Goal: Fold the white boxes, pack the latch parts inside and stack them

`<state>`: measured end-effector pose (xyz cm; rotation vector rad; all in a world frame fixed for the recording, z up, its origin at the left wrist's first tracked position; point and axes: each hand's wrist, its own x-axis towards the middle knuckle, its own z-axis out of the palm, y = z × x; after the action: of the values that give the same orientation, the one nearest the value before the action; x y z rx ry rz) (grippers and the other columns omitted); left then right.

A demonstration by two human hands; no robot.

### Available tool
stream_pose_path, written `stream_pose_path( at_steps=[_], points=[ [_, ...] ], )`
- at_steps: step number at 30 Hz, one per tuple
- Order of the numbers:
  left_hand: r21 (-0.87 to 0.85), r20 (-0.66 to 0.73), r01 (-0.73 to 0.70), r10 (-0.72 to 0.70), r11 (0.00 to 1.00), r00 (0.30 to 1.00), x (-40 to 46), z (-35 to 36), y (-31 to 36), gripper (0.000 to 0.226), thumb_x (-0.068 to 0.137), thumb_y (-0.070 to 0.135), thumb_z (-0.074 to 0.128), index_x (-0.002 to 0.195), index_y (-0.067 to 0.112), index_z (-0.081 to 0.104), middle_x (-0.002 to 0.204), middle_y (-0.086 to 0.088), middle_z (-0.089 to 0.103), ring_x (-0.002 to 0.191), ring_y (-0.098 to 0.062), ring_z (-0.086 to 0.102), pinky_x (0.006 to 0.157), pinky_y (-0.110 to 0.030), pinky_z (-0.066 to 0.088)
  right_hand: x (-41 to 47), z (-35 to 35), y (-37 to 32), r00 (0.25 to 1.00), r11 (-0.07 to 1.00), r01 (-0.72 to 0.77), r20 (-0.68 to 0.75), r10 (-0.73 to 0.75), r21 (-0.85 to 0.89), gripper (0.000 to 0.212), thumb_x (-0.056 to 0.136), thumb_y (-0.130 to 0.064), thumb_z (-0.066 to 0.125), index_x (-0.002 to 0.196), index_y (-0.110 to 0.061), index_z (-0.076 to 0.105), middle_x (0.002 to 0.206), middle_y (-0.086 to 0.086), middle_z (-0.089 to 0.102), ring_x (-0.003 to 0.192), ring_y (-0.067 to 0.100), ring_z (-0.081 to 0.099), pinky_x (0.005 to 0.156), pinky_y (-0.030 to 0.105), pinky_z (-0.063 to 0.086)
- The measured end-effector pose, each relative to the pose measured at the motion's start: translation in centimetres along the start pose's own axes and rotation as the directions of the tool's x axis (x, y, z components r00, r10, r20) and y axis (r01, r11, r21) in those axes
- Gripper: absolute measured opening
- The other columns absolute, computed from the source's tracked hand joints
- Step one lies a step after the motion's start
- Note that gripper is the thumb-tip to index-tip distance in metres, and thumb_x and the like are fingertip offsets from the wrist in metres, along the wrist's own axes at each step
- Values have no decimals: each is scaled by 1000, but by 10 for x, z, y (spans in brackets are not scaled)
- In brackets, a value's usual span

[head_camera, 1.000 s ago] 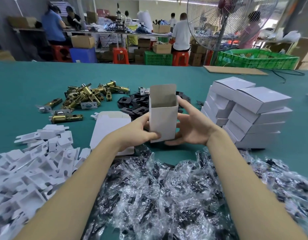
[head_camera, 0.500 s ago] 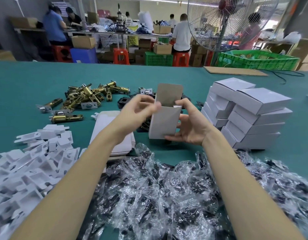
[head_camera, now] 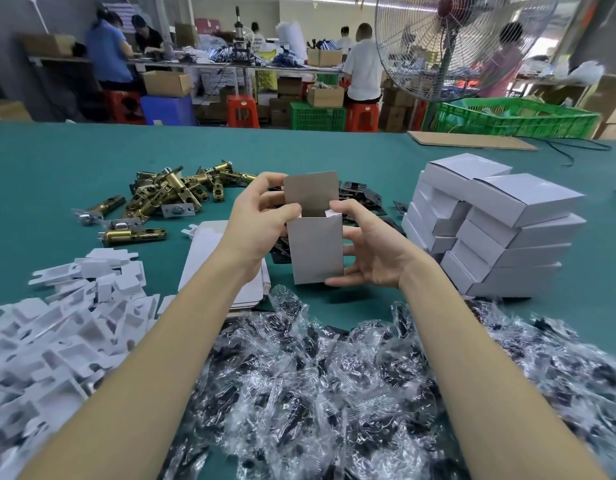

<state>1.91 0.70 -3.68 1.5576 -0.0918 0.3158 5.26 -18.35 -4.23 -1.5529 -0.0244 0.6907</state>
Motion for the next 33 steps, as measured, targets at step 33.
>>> stream_pose_path(
  at_steps=[33],
  points=[
    [218, 60, -158, 148, 963, 987, -3, -9, 5, 6, 92, 13, 75, 91, 18, 73, 96, 2, 74, 78, -8, 68, 66, -20, 53, 1, -12, 8, 993, 990, 90, 91, -80, -112, 72, 82, -85, 51, 128, -33, 70, 125, 10, 72, 108, 36, 73, 81, 44, 61]
  ],
)
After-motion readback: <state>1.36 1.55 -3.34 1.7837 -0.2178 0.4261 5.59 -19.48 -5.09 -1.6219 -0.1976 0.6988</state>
